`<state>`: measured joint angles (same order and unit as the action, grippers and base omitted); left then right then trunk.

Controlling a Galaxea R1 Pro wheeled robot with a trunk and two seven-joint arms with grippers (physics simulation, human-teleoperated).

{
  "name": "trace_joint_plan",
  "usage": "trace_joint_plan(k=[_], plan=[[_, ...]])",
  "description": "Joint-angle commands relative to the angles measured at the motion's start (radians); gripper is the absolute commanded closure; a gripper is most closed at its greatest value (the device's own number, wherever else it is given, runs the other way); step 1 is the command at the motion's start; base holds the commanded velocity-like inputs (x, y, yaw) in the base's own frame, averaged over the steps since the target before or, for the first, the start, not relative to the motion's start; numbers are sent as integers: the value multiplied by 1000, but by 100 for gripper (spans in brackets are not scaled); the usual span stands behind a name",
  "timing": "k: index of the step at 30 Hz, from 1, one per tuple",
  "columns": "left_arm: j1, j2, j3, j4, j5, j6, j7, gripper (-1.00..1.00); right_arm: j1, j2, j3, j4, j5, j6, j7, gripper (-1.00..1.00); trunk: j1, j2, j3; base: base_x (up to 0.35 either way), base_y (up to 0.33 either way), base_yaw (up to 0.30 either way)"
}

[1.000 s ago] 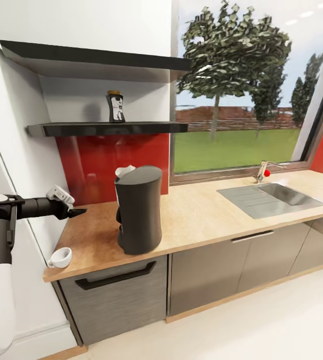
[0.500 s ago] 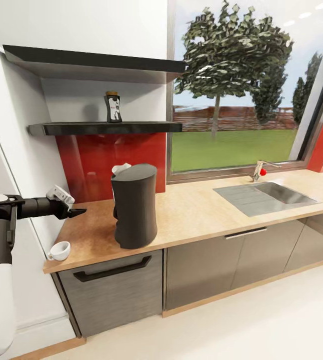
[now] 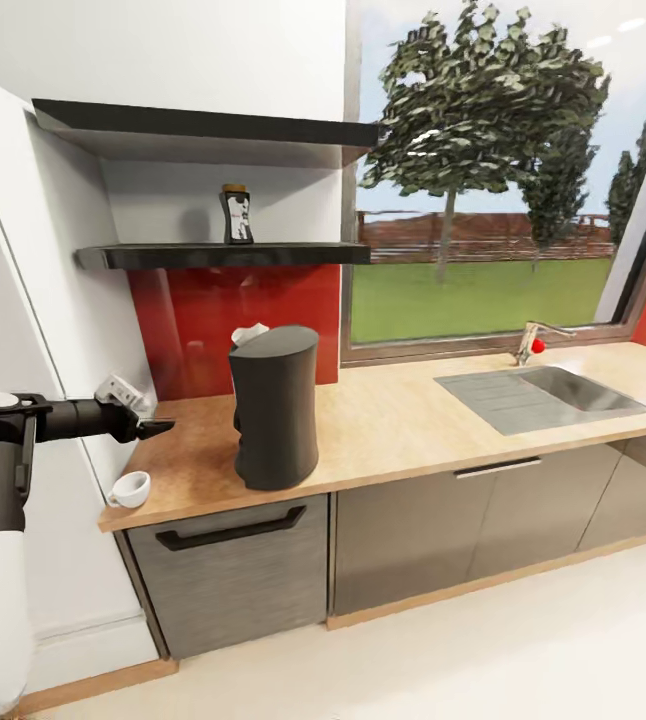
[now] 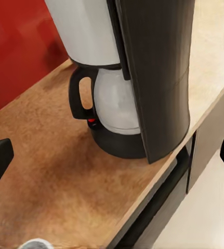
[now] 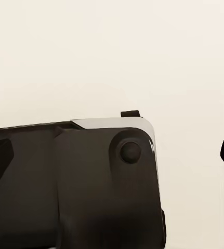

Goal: Set up a coffee station on the kitchen countertop: keep the coffee maker on the countertop, move the bottle of coffee from the kitchen shelf to the counter next to the coffee maker, place a paper coffee filter on top of the coffee maker, put the saucer next to the coffee maker with the coffee cup on the saucer, and place the electric kettle next to the coffee maker.

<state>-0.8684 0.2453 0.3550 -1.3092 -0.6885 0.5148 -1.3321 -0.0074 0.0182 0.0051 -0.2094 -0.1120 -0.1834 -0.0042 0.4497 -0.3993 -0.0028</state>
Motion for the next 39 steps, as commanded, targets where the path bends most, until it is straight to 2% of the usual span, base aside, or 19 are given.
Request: trace_joint_plan(k=[1,4,7,8,18,21,26,29,33,35,39], plan=[[5,-1,1,-1,-5,10,-7,-100,0,0,1,1,-9,-4,0,-100,0,-1,0,-55,-76,56],[38,-4,0,-1,0,6,-7,-100,0,0,1,1,-9,-4,0,-100,0,-1,0,-24,-33,24],[53,-6,2,-1,18,-13,-7,-100,0,0,1,1,-9,-4,0,-100,0,-1,0,-7,-9,7],[70,-7,4,1,40,-40,-7,-100,0,0,1,1,-9,-4,0,-100,0,-1,0,-1,-2,1],[121,-7,22,2,73,-56,-7,-100,0,0,1,1,-9,-4,0,-100,0,-1,0,0,0,0],[176,-6,29,1,116,-97,-7,-100,0,0,1,1,-9,-4,0,-100,0,-1,0,0,0,0],[290,-6,107,-7,217,-203,-14,-100,0,0,1,1,-9,-4,0,-100,0,-1,0,0,0,0],[334,-5,136,-8,250,-221,-22,-100,0,0,1,2,-9,-4,0,-100,0,-1,0,0,0,0],[431,-3,172,-8,307,-238,-26,-100,0,0,1,2,-9,-4,0,-100,0,-1,0,0,0,0],[478,-5,178,-4,323,-268,-26,-100,0,0,1,2,-9,-4,0,-100,0,-1,0,0,0,0],[605,-19,183,36,336,-409,-16,-100,0,1,2,2,-9,-4,0,-100,0,-1,0,0,0,0]])
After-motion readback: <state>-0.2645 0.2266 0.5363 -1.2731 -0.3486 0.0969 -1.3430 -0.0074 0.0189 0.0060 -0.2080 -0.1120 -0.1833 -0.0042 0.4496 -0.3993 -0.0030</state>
